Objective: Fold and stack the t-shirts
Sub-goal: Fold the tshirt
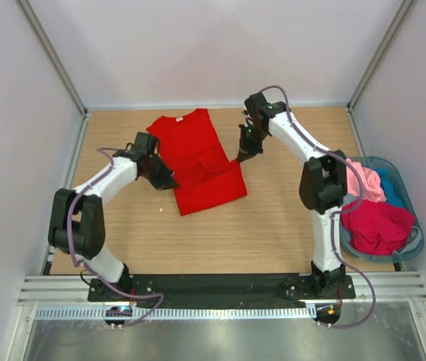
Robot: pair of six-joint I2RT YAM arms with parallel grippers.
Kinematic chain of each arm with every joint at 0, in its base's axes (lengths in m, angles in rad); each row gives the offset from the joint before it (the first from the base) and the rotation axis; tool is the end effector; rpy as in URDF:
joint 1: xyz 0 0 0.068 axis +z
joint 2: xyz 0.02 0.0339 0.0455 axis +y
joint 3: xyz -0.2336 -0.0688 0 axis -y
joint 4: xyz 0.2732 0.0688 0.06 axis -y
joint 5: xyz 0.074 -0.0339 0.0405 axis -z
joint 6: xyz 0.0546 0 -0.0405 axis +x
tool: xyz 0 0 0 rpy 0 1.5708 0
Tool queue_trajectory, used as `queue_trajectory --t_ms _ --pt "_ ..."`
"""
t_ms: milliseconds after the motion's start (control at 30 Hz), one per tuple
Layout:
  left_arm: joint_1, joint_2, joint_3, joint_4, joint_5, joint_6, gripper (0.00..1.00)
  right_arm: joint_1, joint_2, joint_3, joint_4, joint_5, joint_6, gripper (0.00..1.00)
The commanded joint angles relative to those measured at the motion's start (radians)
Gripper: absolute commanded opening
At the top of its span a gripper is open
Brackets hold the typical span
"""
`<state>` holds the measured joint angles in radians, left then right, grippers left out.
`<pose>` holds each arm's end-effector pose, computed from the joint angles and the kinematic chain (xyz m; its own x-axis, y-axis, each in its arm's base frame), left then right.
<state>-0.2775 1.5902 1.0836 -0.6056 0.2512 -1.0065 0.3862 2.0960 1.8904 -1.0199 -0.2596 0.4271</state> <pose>0.3316 -0.1086 0.1532 -0.7749 -0.6303 -0.0484 -0.5302 0.6897 -0.4933 0.4206 0.1861 0.1993 -0.9775 0.0347 -0.2080 -0.0435 0.9319 0.3601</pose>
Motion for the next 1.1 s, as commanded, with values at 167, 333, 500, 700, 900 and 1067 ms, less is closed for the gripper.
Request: queue_trajectory --t_ms 167,333,500,700,900,1067 --pt "0.132 0.204 0.262 -0.020 -0.009 0.089 0.01 0.003 0.283 0.498 -0.077 0.011 -0.039 0.01" --pt "0.188 0.310 0.325 0.032 0.017 0.072 0.00 -0.004 0.300 0.455 0.114 -0.016 -0.001 0.01" --pt "0.205 0.404 0.455 0.009 0.037 0.095 0.00 -0.004 0.311 0.409 0.342 -0.026 0.073 0.01" --pt "0.227 0.481 0.550 -0.005 0.039 0.128 0.00 -0.004 0.384 0.446 0.420 -0.044 0.116 0.01" --pt "0.247 0.551 0.633 -0.086 0.014 0.131 0.12 -0.010 0.440 0.469 0.451 -0.041 0.150 0.08" --pt "0.247 0.522 0.647 -0.134 -0.073 0.146 0.23 -0.020 0.427 0.496 0.419 -0.035 0.160 0.31"
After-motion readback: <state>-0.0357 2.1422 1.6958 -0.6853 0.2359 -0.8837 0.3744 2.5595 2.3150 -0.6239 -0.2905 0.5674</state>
